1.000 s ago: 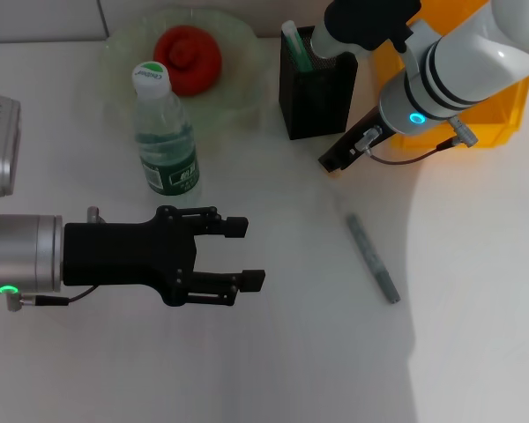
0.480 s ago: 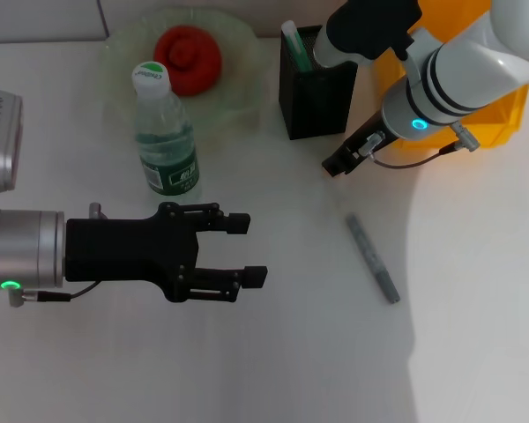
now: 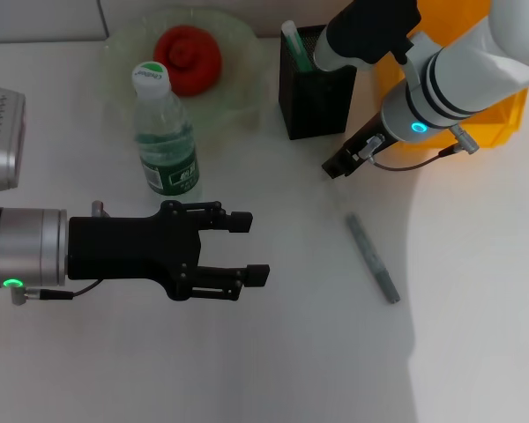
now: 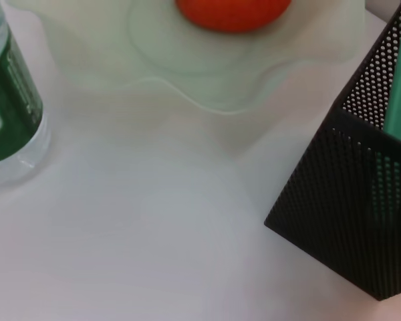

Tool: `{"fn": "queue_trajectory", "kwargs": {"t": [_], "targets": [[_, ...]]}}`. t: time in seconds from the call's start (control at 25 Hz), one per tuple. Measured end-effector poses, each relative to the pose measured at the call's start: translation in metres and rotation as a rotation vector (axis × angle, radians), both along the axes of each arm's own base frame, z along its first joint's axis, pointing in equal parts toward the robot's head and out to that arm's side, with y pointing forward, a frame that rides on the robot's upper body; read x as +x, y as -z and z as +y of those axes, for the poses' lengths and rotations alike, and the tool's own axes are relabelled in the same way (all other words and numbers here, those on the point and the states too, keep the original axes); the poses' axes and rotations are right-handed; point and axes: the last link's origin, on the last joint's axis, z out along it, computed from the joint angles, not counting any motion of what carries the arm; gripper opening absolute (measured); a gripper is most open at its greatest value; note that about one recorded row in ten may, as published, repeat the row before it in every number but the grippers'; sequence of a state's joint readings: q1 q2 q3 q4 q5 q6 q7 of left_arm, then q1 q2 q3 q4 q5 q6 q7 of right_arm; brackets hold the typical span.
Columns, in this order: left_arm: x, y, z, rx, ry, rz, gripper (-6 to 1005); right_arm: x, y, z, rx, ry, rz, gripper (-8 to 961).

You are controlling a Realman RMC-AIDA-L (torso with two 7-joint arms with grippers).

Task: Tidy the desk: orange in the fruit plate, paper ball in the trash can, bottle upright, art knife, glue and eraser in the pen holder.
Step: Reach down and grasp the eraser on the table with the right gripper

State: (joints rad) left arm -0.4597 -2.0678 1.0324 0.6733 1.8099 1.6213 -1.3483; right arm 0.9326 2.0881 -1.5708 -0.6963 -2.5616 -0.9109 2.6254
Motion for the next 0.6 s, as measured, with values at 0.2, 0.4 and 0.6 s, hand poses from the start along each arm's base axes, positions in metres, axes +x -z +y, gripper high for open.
{"fn": "queue_trajectory", "kwargs": {"t": [0.2, 0.4, 0.6], "targets": [[0.0004, 0.0000, 0.0004, 0.000, 0.001, 0.000, 783, 0.0010, 0.0008, -0.0001, -0.001, -0.004, -0.002, 454], [0.0005, 0.0003, 0.0005, 0.000, 0.002, 0.001, 783, 0.0019, 0.0019, 0.0001, -0.003, -0.002, -0.006, 448], [0.0013, 0.0004, 0.0010, -0.001, 0.005, 0.002, 783, 0.0013, 0.0020, 0.0006, 0.001, -0.005, -0.004, 430]]}}
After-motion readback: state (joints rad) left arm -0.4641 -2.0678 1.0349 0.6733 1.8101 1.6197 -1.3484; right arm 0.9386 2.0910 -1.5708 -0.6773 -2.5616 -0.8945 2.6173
